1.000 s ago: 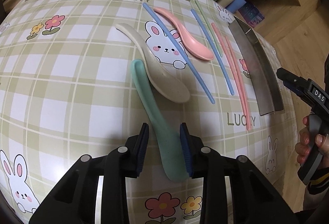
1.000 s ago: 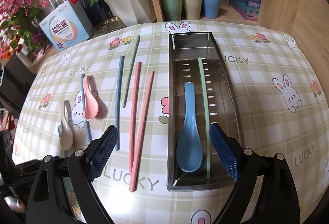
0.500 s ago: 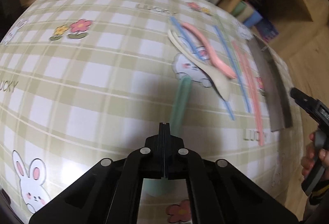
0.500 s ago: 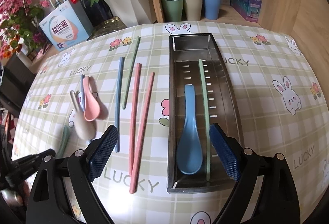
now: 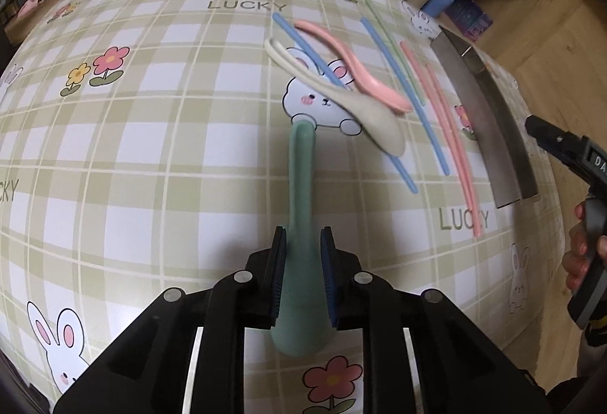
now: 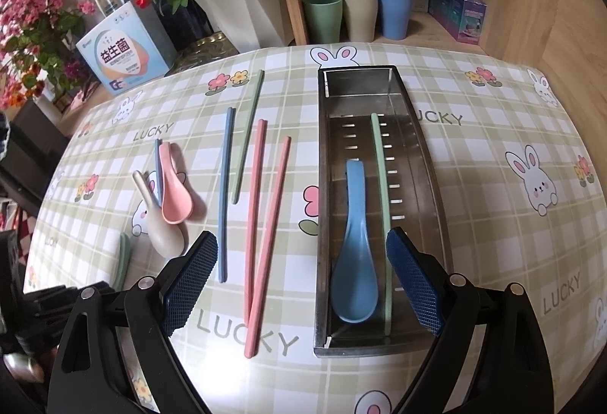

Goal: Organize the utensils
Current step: 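Lift the mint-green spoon with the left tool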

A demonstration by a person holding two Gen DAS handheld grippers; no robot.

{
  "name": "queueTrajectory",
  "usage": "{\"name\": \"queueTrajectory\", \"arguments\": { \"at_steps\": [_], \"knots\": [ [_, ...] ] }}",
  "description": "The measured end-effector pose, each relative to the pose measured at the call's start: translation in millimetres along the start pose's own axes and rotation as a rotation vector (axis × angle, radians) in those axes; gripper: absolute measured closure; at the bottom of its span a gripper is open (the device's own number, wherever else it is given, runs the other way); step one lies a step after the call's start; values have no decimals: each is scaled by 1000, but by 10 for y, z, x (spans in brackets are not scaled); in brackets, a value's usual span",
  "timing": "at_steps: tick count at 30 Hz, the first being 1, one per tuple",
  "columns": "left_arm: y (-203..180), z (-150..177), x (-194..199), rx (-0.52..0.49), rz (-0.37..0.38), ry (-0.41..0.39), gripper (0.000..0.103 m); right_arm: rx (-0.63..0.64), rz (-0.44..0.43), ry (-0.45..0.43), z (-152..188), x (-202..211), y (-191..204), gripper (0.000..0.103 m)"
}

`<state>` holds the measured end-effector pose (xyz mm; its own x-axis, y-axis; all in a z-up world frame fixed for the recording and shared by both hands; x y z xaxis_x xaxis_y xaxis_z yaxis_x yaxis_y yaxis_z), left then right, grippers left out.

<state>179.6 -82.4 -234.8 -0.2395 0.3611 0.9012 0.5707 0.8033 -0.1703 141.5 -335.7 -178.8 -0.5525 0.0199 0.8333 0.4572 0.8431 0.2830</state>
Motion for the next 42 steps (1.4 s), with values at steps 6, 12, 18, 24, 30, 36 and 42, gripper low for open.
{"name": "queueTrajectory", "arguments": {
  "at_steps": [6, 12, 18, 24, 30, 36, 42],
  "knots": [
    [-3, 41, -28, -28, -16, 13, 82, -2, -3, 5, 9, -16, -6, 15],
    [-57, 35, -51, -76, -51, 20, 81, -2, -6, 5, 19, -16, 1, 15],
    [-22, -6, 1, -71, -84, -19, 92, 0, -7, 1, 22, 10, -8, 15],
    [279, -129, 90, 3, -124, -40, 97, -13, -5, -4, 4, 21, -46, 15],
    [184, -125, 99, 0, -35, -30, 98, -14, -7, 0, 23, 17, -46, 15],
    [-16, -86, 26, -29, 11, -12, 98, -14, -6, -1, 20, 16, -47, 15],
    [-17, -95, 25, -45, -4, -11, 98, -17, -6, 2, 31, 15, -46, 15]
  ]
}}
Point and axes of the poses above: each gripper's, at about its wrist camera, not at the fingertips, and x roughly against the way its jaws point, y to its left, z to its underside, the point moved 6 cm from there along -x, roughly the way its jaws point, and after that the axes turned 12 degrees about -x, right-handed, at the moved point
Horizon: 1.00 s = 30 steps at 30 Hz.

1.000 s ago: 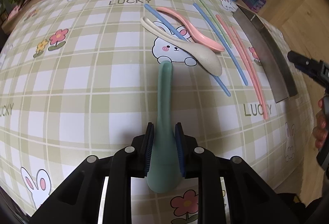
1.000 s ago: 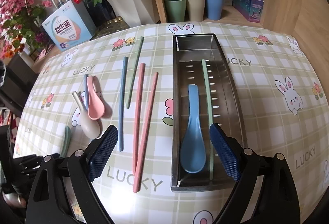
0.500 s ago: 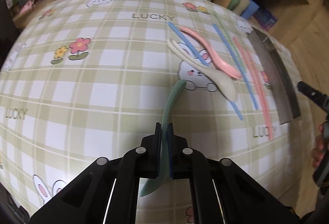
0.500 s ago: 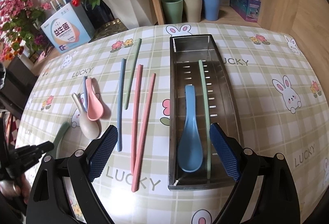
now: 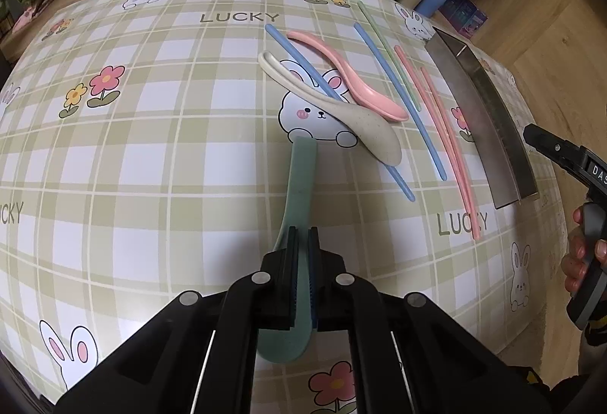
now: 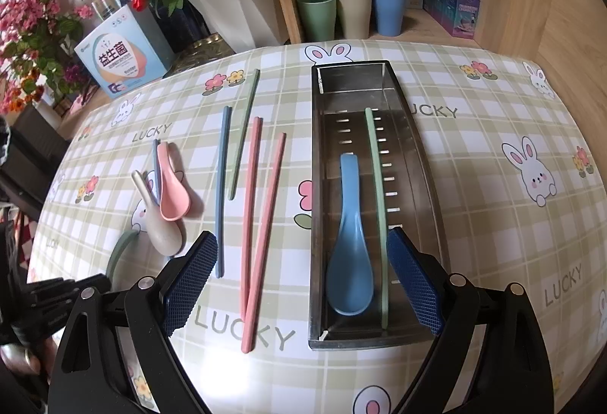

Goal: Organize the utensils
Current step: 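Lift the mint-green spoon with the left tool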

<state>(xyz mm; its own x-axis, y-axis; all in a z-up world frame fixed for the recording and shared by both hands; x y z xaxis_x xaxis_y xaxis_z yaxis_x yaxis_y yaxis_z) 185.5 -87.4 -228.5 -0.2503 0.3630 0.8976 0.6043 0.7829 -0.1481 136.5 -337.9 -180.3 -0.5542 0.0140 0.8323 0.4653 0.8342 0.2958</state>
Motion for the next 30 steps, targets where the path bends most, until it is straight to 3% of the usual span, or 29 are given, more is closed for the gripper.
{"name": "queueTrajectory", "arguments": {
  "at_steps": [4, 12, 26, 30],
  "knots": [
    [-8, -8, -3, -11, 9, 5, 97, 0, 0, 1, 7, -4, 3, 15],
    [-44, -30, 14, -30, 24, -2, 80, -1, 1, 1, 7, -5, 4, 15],
    [59, -158, 42, -55, -9, -25, 80, 3, 1, 1, 29, -12, 5, 15],
    [56, -168, -59, -76, -3, 1, 80, 9, 3, 1, 39, -6, 9, 15]
  ]
}}
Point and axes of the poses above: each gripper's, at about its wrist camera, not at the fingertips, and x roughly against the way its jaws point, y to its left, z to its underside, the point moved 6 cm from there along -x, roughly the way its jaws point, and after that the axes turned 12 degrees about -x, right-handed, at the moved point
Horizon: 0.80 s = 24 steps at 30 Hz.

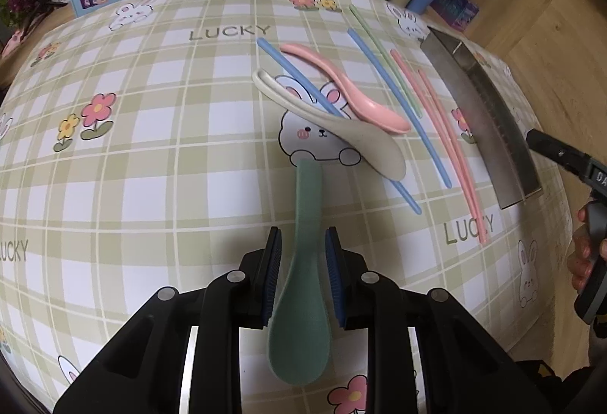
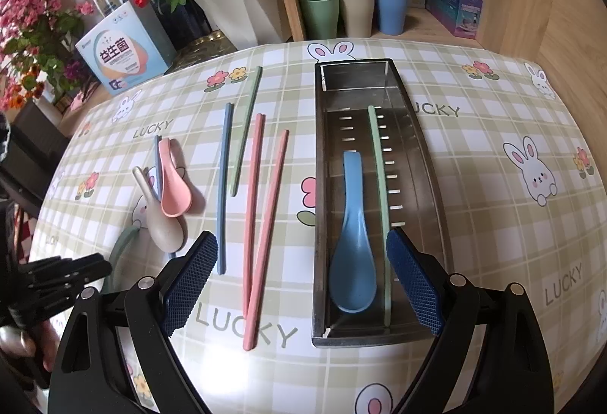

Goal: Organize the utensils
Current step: 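Lift the mint-green spoon with the left tool, then grasp the blue chopstick with the right tool while the left tool holds the spoon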

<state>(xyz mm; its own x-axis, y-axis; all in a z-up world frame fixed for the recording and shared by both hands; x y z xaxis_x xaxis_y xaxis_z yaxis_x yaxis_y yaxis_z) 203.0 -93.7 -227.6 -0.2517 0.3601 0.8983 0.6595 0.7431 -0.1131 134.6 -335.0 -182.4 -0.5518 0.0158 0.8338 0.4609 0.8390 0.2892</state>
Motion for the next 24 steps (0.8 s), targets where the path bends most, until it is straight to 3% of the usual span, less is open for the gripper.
{"name": "queueTrajectory", "arguments": {
  "at_steps": [5, 6, 7, 15, 20, 22, 24],
  "knots": [
    [-31, 18, -86, -17, -2, 11, 80, 2, 5, 0, -14, 12, -2, 15],
    [-28, 24, -99, -14, -2, 13, 84, 2, 6, 0, -12, 13, -5, 16],
    [-22, 31, -110, -4, -2, 10, 88, 3, 7, 1, -16, 13, -6, 16],
    [151, 93, -54, 117, -26, -44, 88, 51, -16, -2, -26, -2, 89, 17],
    [308, 119, -4, 186, -74, -84, 88, 168, -50, 10, -50, -82, 300, 48],
    [351, 122, 8, 200, -82, -93, 88, 222, -64, 20, -68, -153, 414, 65],
    [384, 122, 19, 206, -90, -99, 88, 270, -76, 26, -91, -245, 538, 74]
  ]
}}
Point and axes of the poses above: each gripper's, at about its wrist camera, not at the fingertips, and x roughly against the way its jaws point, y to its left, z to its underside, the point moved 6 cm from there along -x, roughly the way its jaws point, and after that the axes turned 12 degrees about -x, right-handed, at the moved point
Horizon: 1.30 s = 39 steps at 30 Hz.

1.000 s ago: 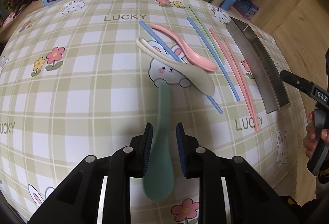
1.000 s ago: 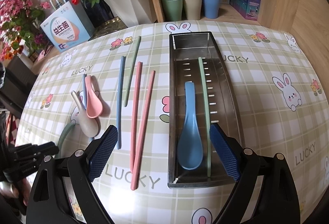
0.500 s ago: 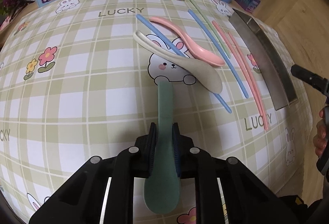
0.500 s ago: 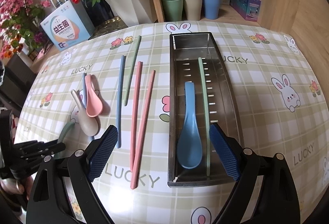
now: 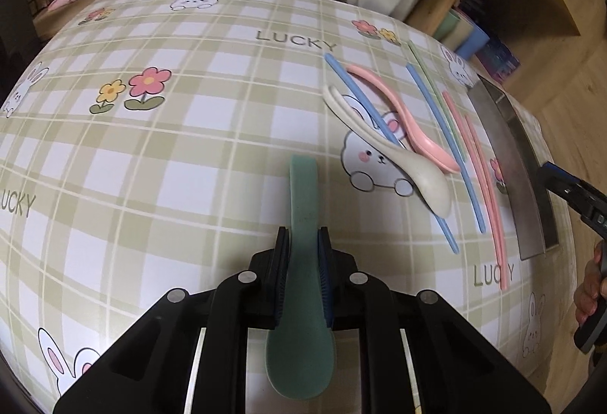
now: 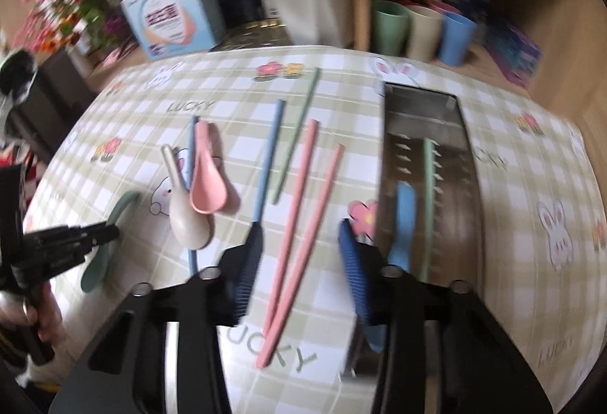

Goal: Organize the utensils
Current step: 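Grasp the blue chopstick with the right tool while the left tool holds the spoon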

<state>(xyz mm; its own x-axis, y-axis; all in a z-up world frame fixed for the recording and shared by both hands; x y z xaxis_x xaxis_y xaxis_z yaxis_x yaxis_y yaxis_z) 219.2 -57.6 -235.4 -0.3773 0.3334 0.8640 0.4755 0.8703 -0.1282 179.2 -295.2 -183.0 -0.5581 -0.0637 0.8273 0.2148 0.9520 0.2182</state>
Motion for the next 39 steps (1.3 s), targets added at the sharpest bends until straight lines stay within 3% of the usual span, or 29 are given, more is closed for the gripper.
{"name": "queueTrajectory", "arguments": {
  "at_steps": [5, 18, 29, 39],
  "knots": [
    [78, -34, -1, 23, -13, -16, 88, 34, -29, 36, -142, -338, 211, 82],
    [162, -77, -9, 58, -12, -31, 88, -83, -17, 100, -479, -1056, 362, 90],
    [167, -73, -10, 58, -11, -33, 88, -98, 47, 99, -537, -1204, 399, 97],
    [164, -80, -11, 64, -7, -30, 88, -128, 30, 74, -197, -958, 343, 97]
  ]
}}
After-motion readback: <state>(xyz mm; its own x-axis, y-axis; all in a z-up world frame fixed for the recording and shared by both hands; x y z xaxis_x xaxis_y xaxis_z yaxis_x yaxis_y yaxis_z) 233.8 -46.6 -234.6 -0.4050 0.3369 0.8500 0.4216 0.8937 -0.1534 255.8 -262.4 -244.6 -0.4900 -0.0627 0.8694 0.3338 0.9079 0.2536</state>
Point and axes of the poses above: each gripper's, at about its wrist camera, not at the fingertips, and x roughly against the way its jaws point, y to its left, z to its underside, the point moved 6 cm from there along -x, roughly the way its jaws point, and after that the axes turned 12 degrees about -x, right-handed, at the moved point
